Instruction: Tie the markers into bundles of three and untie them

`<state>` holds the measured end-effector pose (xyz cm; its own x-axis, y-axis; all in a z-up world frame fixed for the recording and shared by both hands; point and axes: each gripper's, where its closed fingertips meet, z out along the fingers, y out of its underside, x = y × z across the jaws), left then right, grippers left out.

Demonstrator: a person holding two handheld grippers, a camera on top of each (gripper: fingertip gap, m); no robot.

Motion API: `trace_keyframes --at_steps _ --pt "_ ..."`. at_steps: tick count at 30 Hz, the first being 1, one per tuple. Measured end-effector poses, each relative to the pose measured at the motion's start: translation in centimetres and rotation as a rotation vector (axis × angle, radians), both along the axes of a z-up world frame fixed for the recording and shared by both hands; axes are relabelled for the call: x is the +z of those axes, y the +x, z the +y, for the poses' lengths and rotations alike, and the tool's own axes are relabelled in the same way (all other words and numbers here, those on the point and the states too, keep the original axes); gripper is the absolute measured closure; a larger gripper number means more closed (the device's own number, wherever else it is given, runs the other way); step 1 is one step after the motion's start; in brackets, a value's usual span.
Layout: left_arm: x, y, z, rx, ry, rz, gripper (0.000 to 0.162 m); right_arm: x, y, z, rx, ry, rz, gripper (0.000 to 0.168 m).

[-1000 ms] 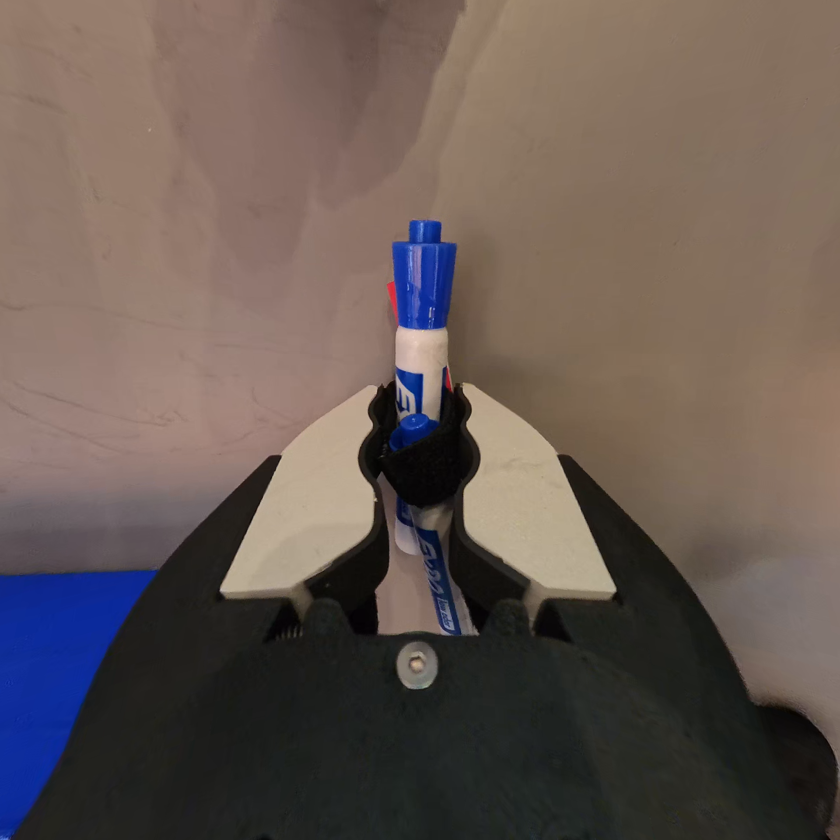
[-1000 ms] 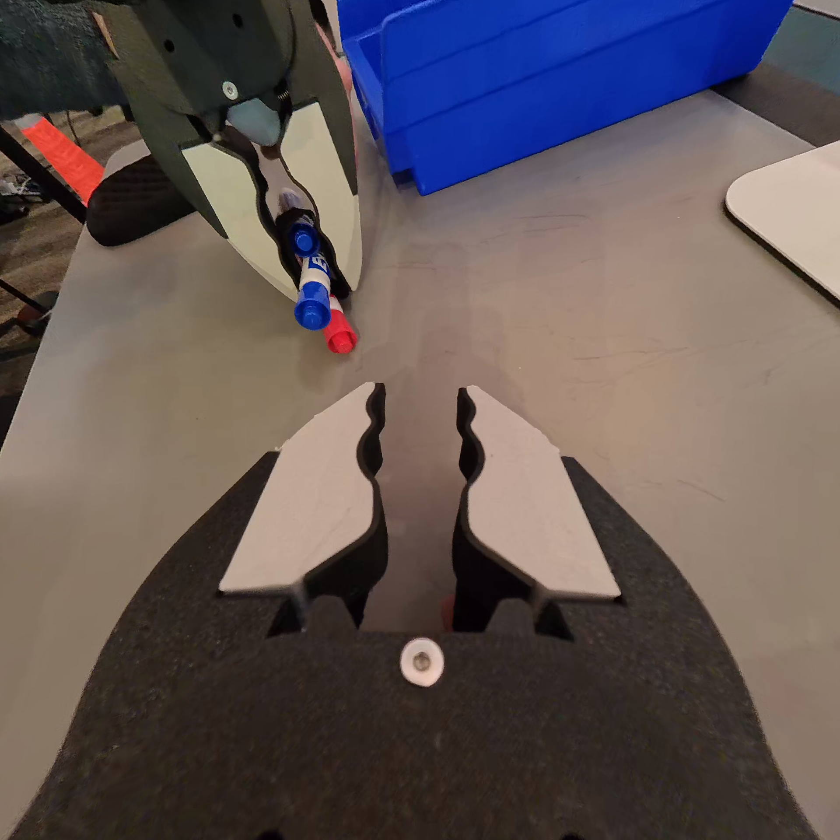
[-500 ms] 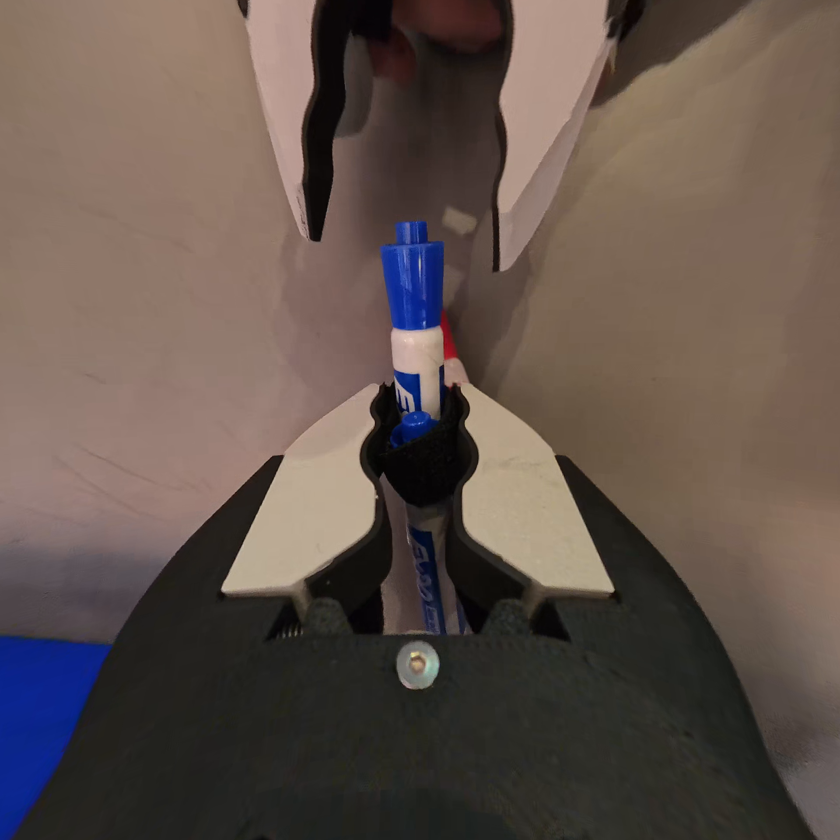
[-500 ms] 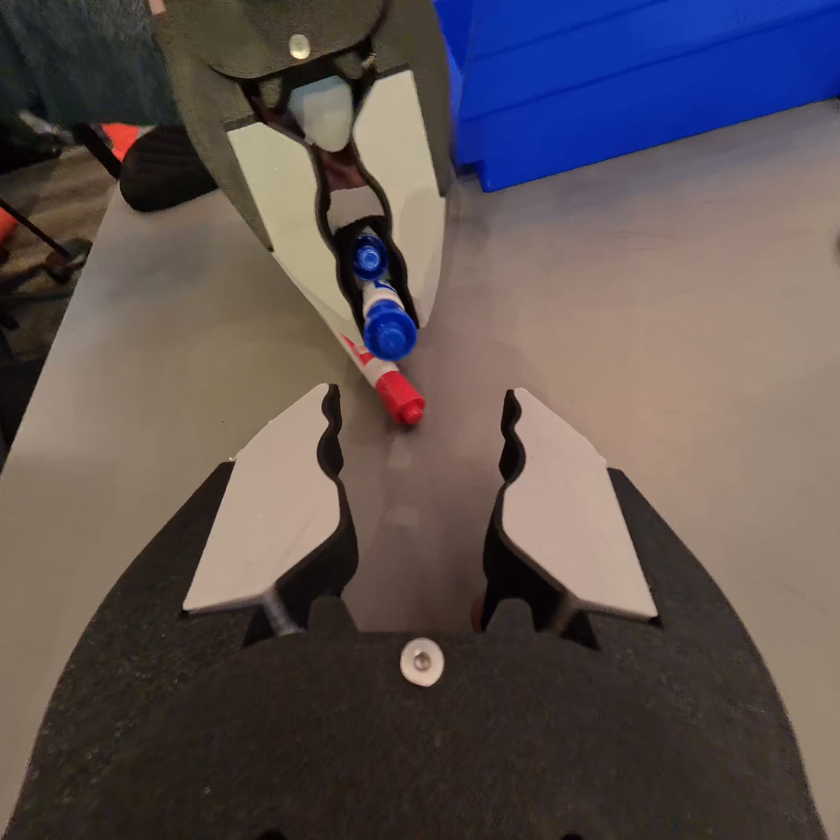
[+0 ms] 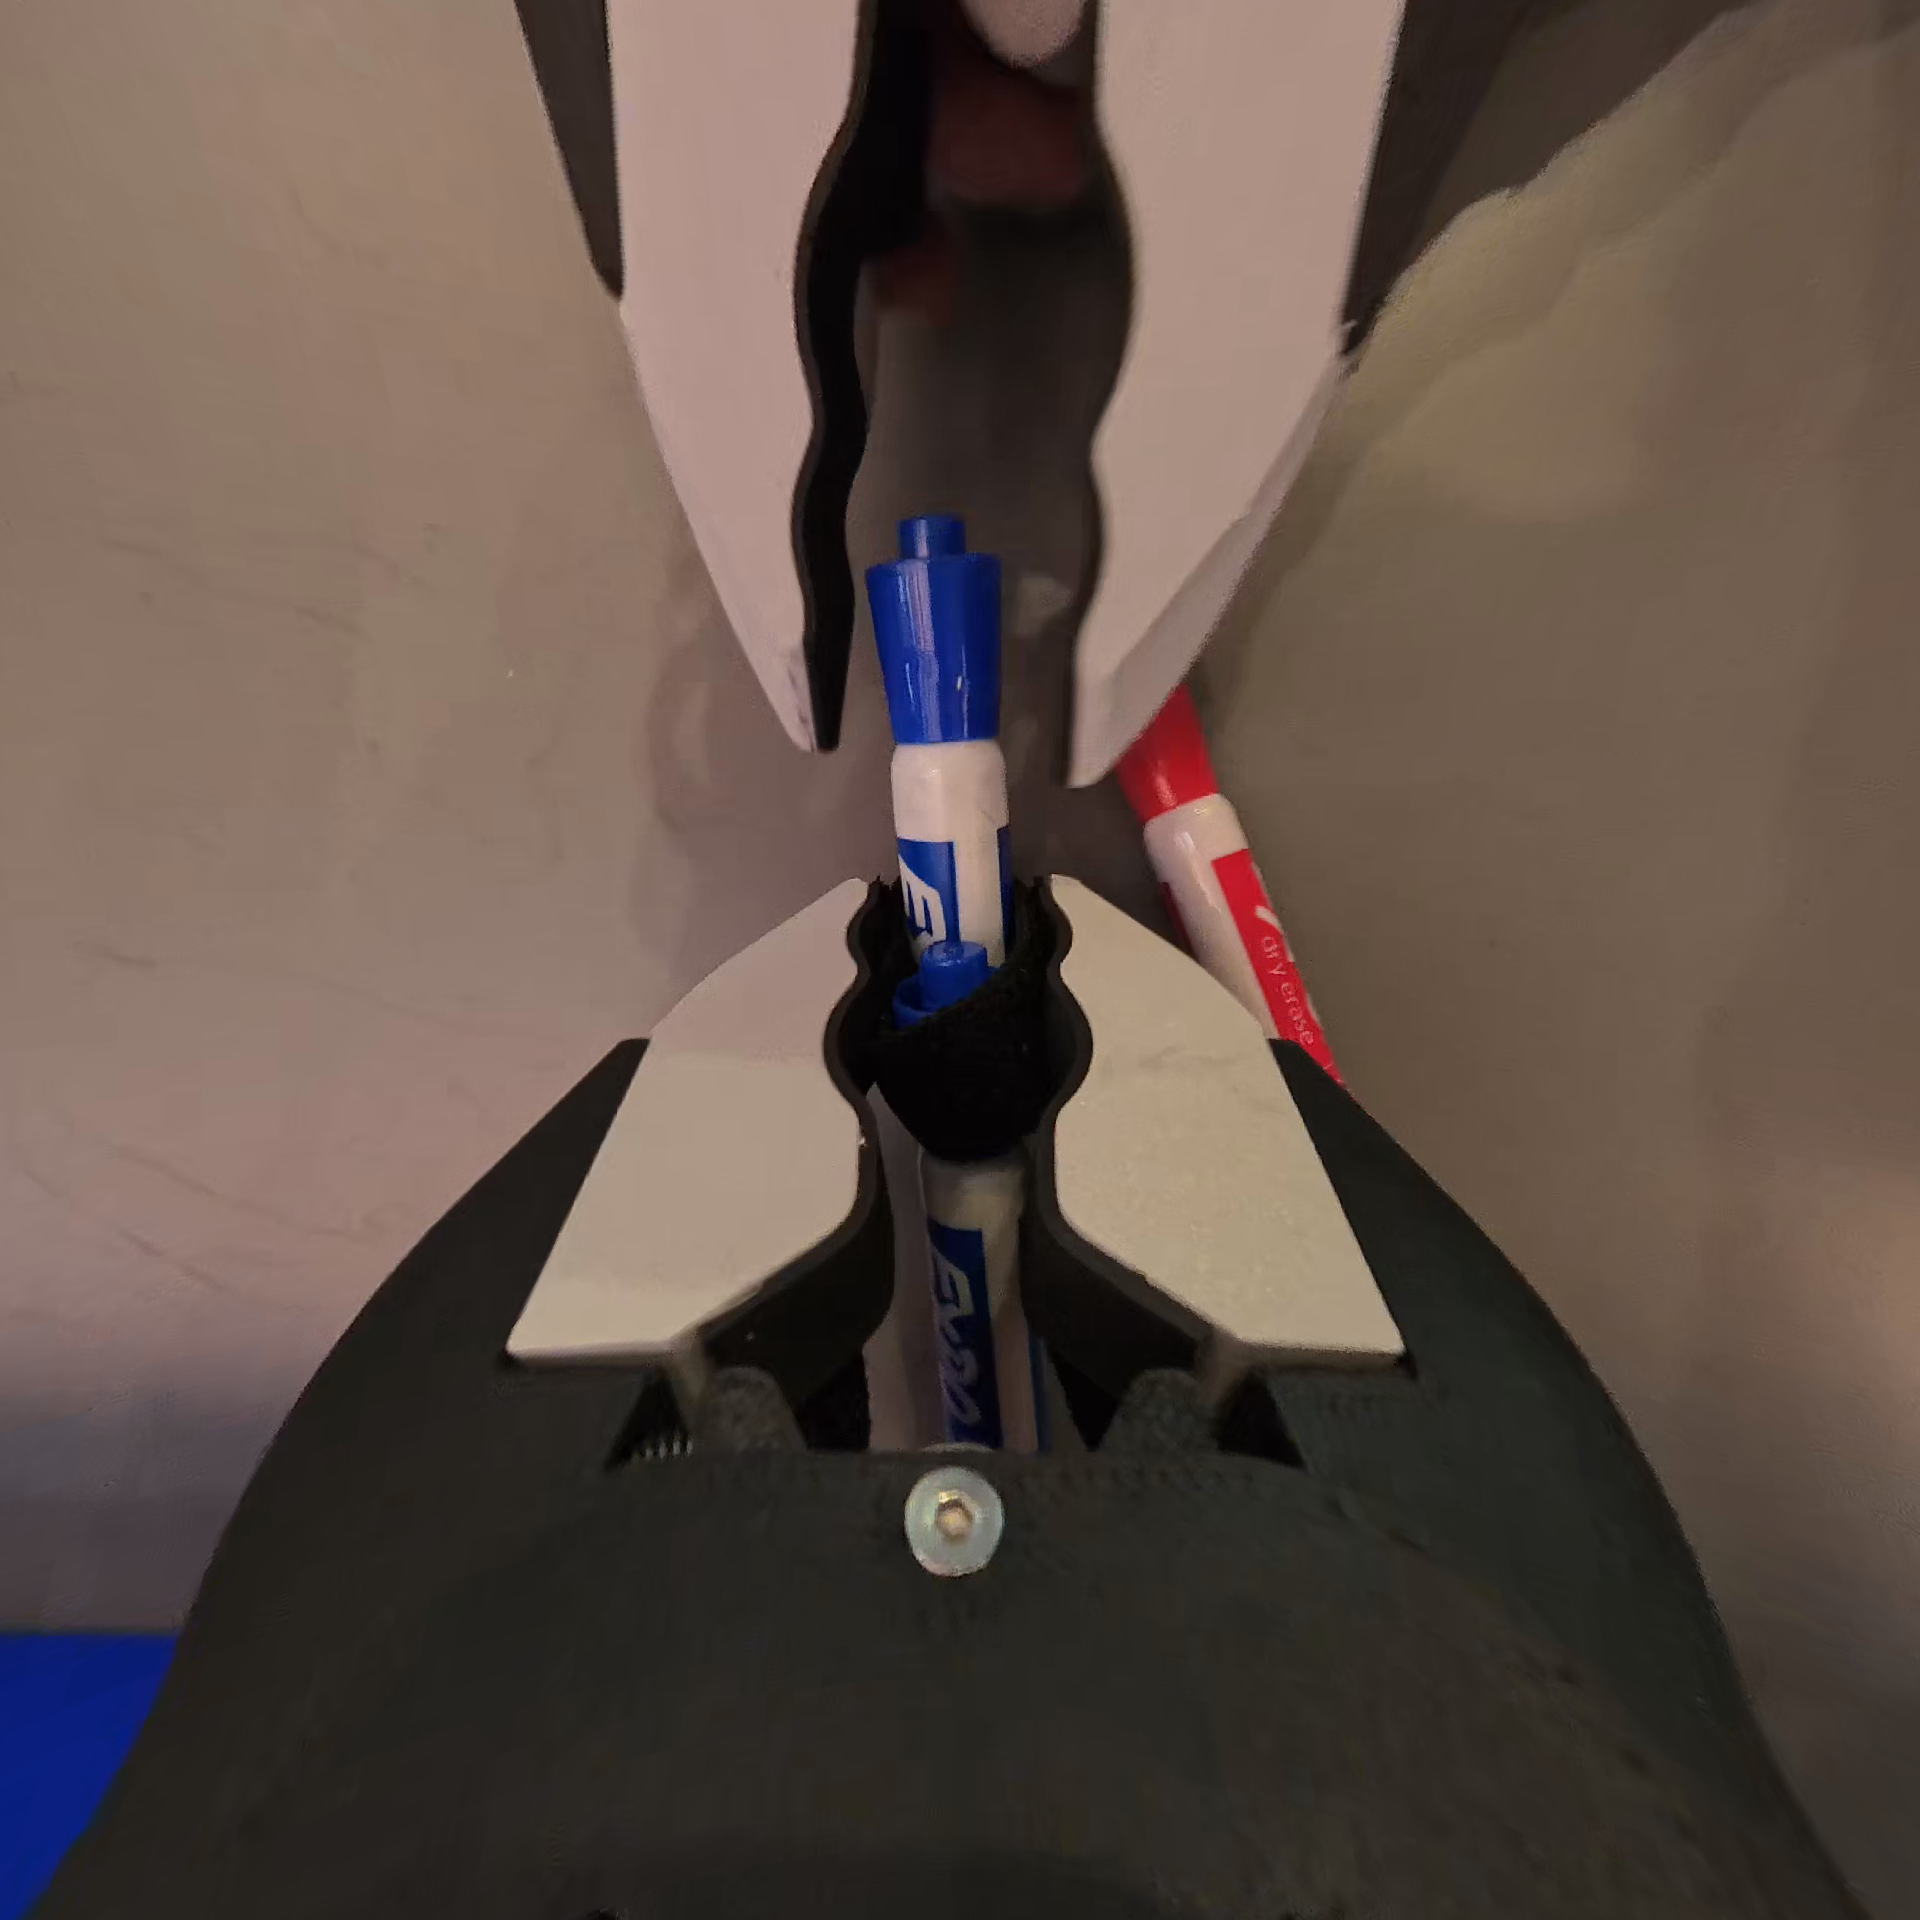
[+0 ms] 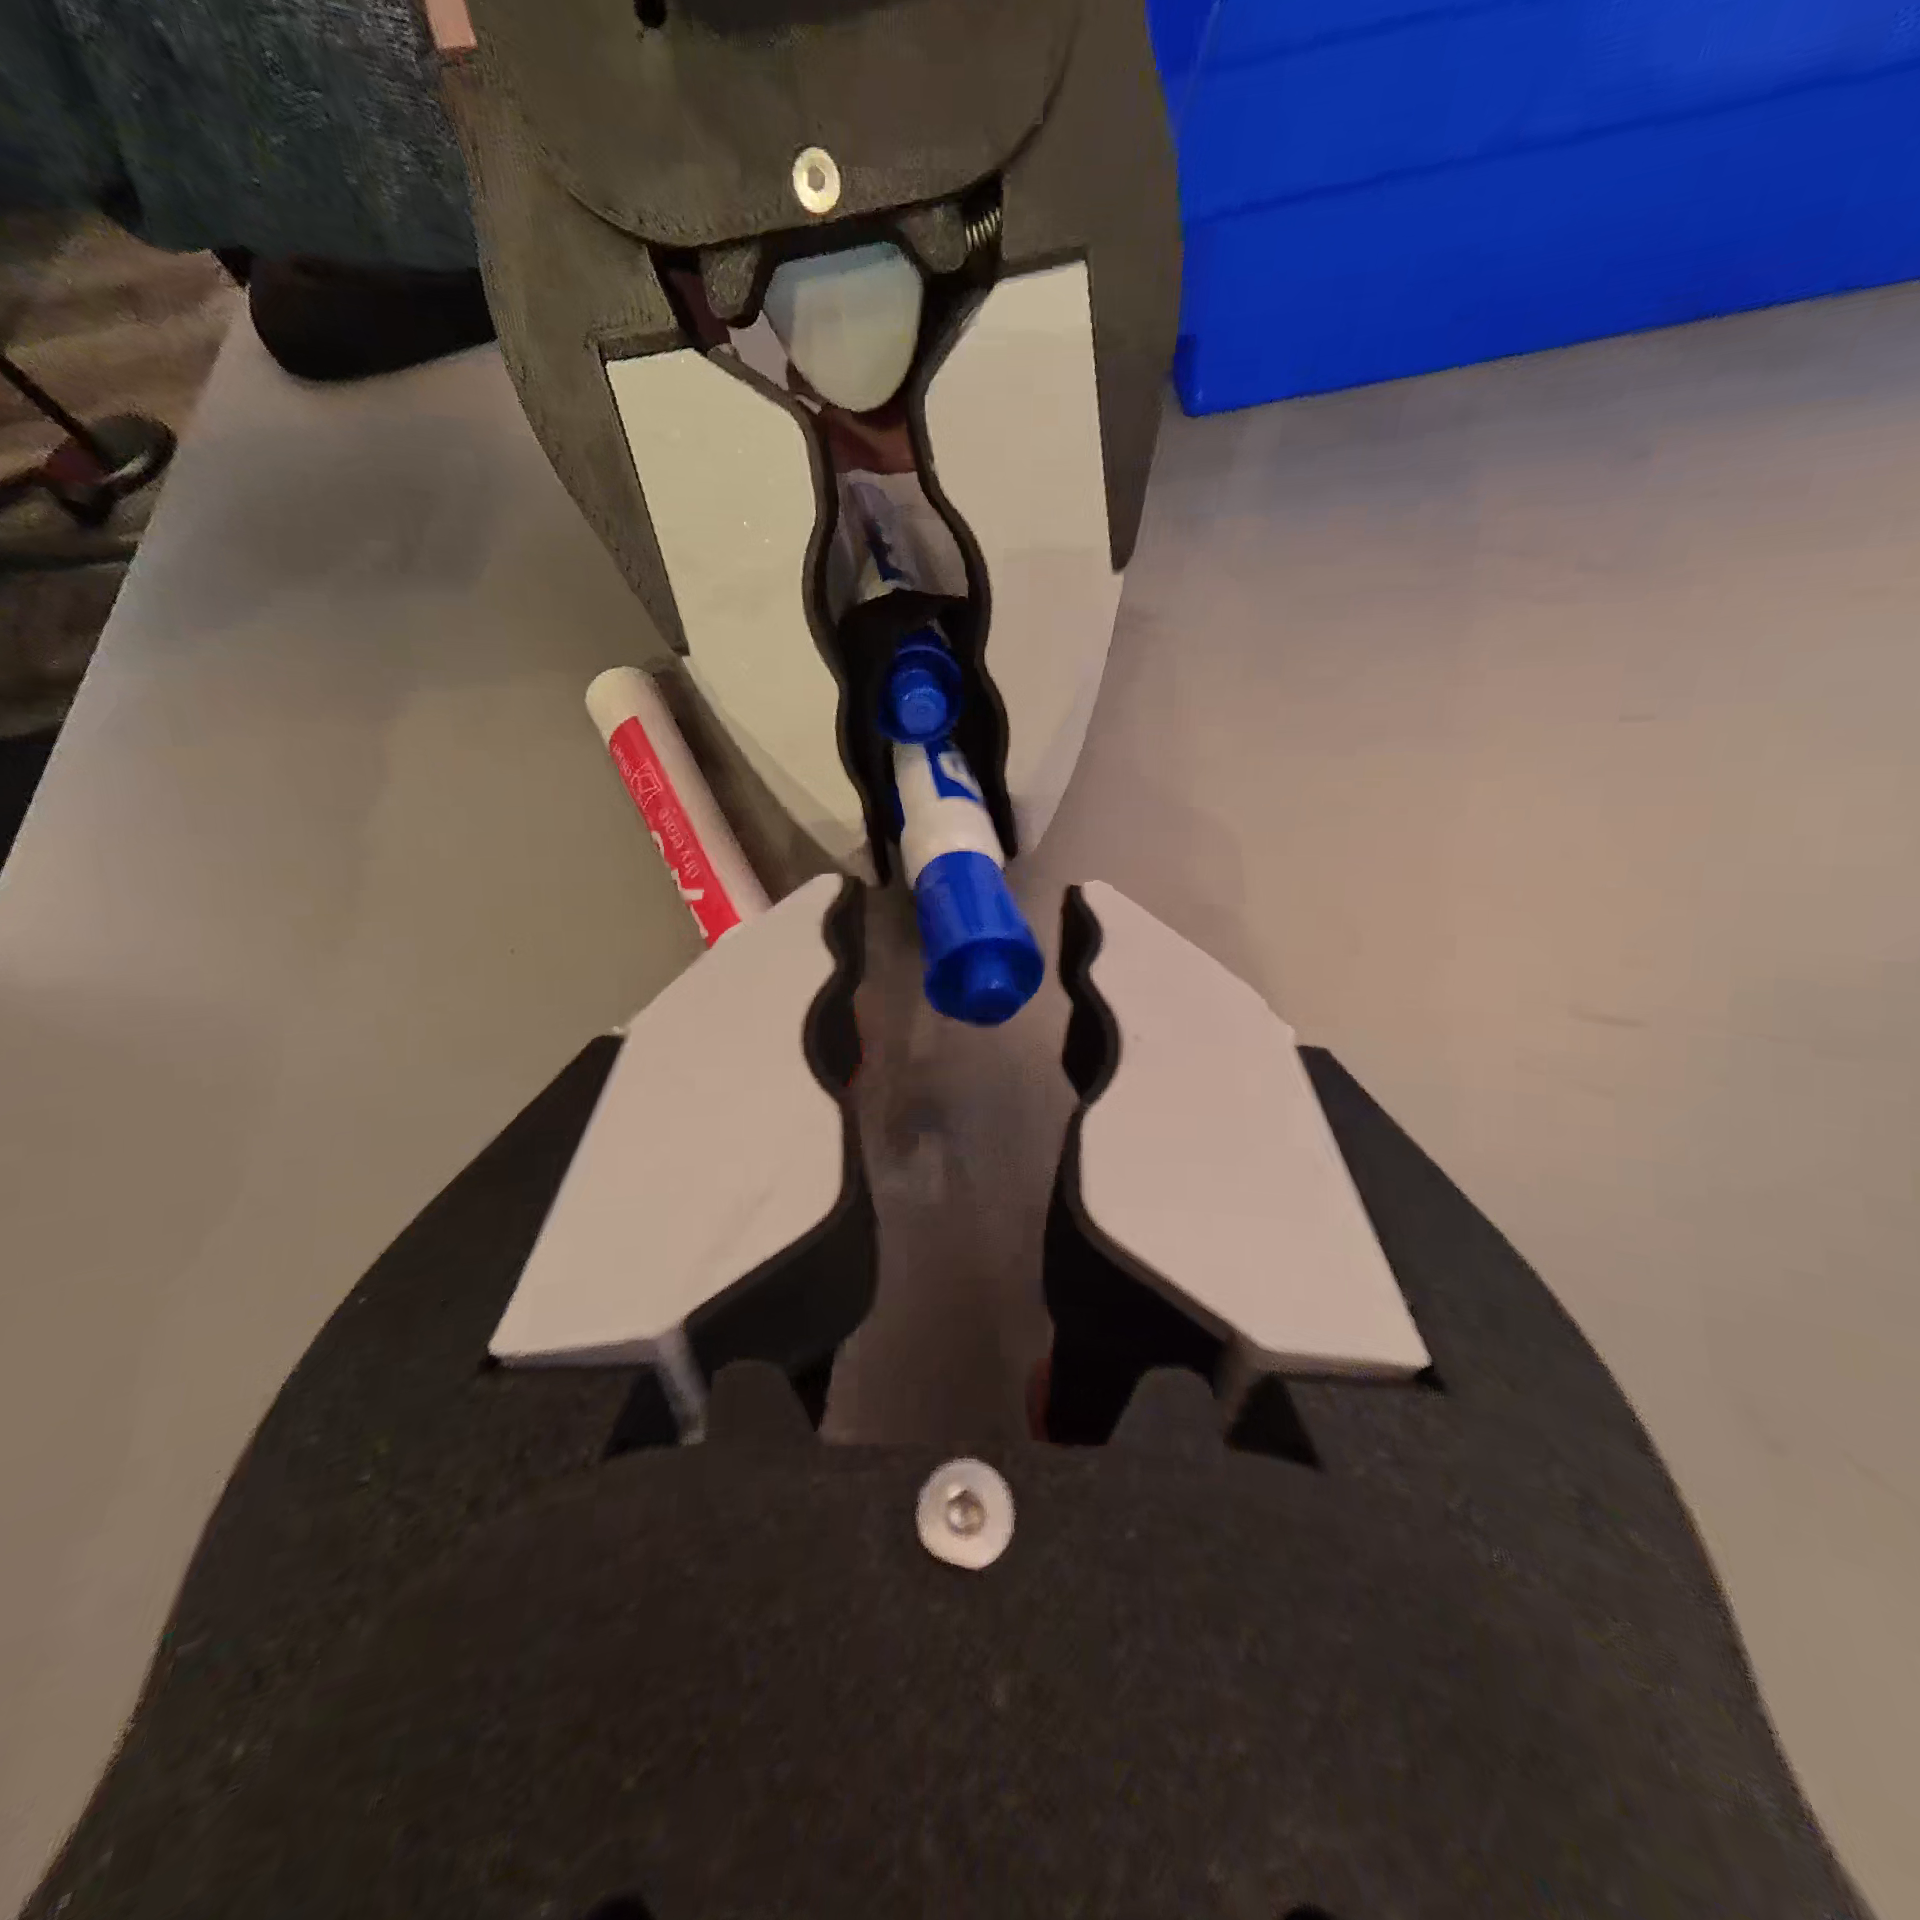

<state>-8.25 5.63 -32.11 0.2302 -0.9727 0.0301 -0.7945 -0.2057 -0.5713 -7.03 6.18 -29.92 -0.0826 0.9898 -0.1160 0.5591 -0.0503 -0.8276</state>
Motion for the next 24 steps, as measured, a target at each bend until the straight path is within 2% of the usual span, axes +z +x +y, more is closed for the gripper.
trace_keyframes --at_steps 1,5,14,15,20,24 --pt "-0.1 0.2 -0.1 -0.01 -0.003 0.002 0.136 0.0 0.0 0.0 -0.001 0.008 0.003 0.145" --pt "-0.2 0.4 -0.3 -0.031 -0.018 0.015 0.135 -0.4 0.4 -0.5 0.038 0.007 -0.028 0.148" --pt "0.0 -0.2 -1.5 -0.007 -0.067 0.002 0.106 -1.4 1.9 -1.5 0.117 -0.029 -0.106 0.149" --pt "0.0 -0.3 -1.7 -0.011 -0.081 0.007 0.106 -1.6 1.9 -1.7 0.129 -0.025 -0.12 0.149" --pt "0.7 -0.8 -1.5 0.012 -0.044 -0.004 0.087 -2.3 2.0 -1.9 0.143 0.0 -0.164 0.149" --pt "1.3 -2.7 -1.9 0.039 -0.078 -0.018 0.091 -2.6 2.0 -2.0 0.146 0.007 -0.189 0.149"
